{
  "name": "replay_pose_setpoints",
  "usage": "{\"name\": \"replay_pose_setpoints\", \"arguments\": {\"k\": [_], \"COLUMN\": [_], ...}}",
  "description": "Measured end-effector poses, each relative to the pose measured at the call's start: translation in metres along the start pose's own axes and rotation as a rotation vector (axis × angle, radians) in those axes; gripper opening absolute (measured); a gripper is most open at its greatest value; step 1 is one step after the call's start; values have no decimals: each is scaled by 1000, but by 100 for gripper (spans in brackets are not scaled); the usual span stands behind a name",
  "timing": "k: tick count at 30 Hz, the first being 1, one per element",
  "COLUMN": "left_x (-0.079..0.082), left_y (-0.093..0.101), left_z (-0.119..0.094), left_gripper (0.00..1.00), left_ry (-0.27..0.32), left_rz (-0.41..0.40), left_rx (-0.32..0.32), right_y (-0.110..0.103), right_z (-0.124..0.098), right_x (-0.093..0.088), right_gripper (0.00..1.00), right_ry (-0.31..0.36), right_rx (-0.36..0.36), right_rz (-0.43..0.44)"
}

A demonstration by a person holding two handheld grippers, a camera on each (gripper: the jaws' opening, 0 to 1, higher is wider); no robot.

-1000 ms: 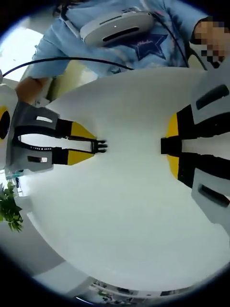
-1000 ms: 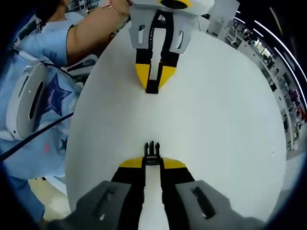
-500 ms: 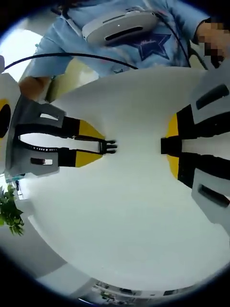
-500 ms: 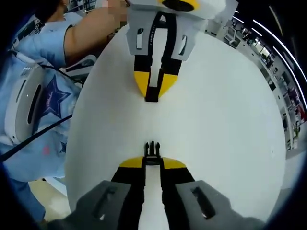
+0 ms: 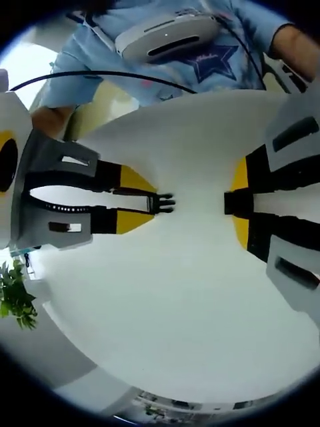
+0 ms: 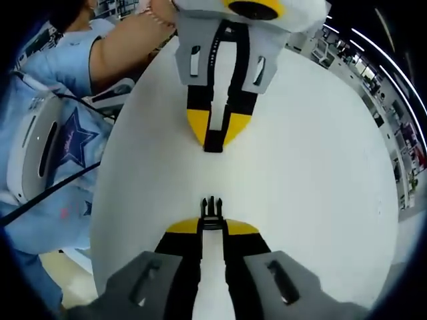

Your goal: Snap the two parts of the plastic buckle together until the buckle closes and remains connected.

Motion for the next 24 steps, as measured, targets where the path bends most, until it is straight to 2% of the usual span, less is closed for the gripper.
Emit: {"name": "replay_pose_setpoints", "arguments": {"k": [2, 6, 13, 16, 23, 24], "left_x": [0, 1, -3, -11, -17, -17], "left_y": [1, -2, 0, -2, -3, -2], "left_z": [-1, -1, -8, -10, -6, -5], "left_gripper": [11, 19, 21, 19, 18, 17], "left_ry": [9, 25, 89, 80, 55, 55], "left_rz": [36, 50, 32, 8, -26, -36], "left_rx": [13, 50, 43, 29, 9, -8], "right_y": [0, 0, 0, 0, 1, 1], "right_z": [0, 0, -1, -1, -1, -1], "right_x": [0, 0, 0, 0, 0, -1], "right_gripper": [11, 11, 11, 11, 11, 11], "right_ry": [-1, -4, -3, -4, 4, 4], "right_rx": [1, 1, 4, 6, 8, 8], "right_rz": [0, 2, 8, 9, 15, 15]}}
Point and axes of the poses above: the point that each gripper's makers call its tool centre point, and the gripper's own axes: z roughly forward along the fingers, y roughly to its right, x roughly out of its top, the point moved 8 cm from there along -z, roughly backward along the fingers, and after that the axes turned 6 degrees about x, right-handed, at the moved point
